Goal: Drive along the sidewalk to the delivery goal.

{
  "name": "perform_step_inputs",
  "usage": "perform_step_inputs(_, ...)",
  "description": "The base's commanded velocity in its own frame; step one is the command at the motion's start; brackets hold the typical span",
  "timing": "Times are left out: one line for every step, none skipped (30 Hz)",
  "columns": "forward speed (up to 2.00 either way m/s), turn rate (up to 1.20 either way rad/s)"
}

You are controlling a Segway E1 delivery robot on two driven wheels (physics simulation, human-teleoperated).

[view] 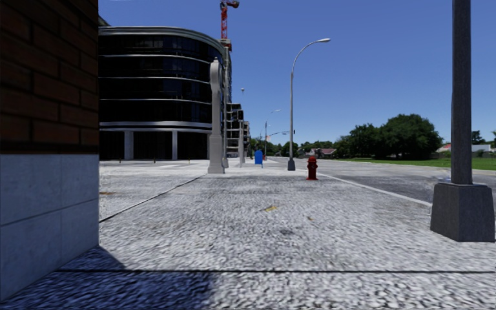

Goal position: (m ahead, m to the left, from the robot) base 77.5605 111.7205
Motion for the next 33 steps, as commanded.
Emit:
perform_step_inputs(2.00,0.31)
perform_step_inputs(2.00,0.31)
perform_step_inputs(2.00,0.32)
perform_step_inputs(2.00,0.34)
perform_step_inputs(2.00,0.35)
perform_step_inputs(2.00,0.39)
perform_step_inputs(2.00,0.39)
perform_step_inputs(2.00,0.39)
perform_step_inputs(2.00,0.39)
perform_step_inputs(2.00,0.39)
perform_step_inputs(2.00,0.39)
perform_step_inputs(2.00,0.39)
perform_step_inputs(2.00,0.39)
perform_step_inputs(2.00,0.39)
perform_step_inputs(2.00,0.39)
perform_step_inputs(2.00,0.39)
perform_step_inputs(2.00,0.39)
perform_step_inputs(2.00,0.39)
perform_step_inputs(2.00,0.39)
perform_step_inputs(2.00,0.39)
perform_step_inputs(2.00,0.39)
perform_step_inputs(2.00,0.39)
perform_step_inputs(2.00,0.39)
perform_step_inputs(2.00,0.39)
perform_step_inputs(2.00,0.39)
perform_step_inputs(2.00,0.39)
perform_step_inputs(2.00,0.39)
perform_step_inputs(2.00,0.39)
perform_step_inputs(2.00,0.39)
perform_step_inputs(2.00,0.39)
perform_step_inputs(2.00,0.39)
perform_step_inputs(2.00,0.39)
perform_step_inputs(2.00,0.39)
